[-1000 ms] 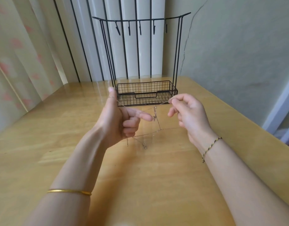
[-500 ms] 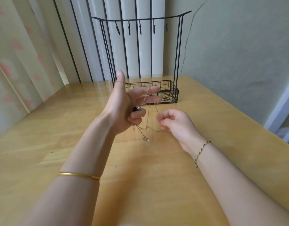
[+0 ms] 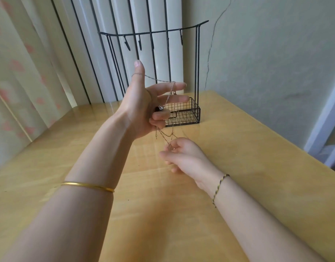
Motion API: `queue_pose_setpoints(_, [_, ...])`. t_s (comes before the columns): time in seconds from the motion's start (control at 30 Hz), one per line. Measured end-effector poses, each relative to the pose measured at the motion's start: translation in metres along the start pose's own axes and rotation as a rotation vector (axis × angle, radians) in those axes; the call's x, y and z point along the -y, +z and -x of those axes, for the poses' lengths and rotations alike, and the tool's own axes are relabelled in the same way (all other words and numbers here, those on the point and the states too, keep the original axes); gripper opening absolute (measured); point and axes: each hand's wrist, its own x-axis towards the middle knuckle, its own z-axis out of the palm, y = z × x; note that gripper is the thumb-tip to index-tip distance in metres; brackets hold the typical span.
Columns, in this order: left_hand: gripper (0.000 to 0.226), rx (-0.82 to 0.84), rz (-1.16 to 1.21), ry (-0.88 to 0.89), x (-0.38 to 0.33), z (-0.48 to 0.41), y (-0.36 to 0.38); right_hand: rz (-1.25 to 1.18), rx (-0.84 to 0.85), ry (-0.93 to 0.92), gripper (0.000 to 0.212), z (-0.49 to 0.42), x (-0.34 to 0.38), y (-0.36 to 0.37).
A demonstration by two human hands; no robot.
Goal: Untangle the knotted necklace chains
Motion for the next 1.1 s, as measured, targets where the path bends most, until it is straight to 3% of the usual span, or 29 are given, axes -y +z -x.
queue_pose_setpoints(0.27, [0.097,-0.018,0.003,0.009,0.000,0.003,0.001,-0.658,0.146,0.159,0.008,-0.001,0.007,-0.008])
queue_pose_setpoints(0.53, [0.089,-0.238,0.107,0.049,0.020,0.008,-0.016,-0.813,-0.058,0.218,0.009,-0.004,0.006,-0.018])
queue_pose_setpoints(0.73, [0.076,-0.416,0.353,0.033,0.050,0.010,-0.026,-1.000,-0.114,0.239,0.014,-0.004,0.005,-0.020])
queue_pose_setpoints(1.1, [0.067,-0.472,0.873,-0.066,0.077,0.009,-0.047,-1.112,-0.148,0.281,0.019,-0.008,0.007,-0.021])
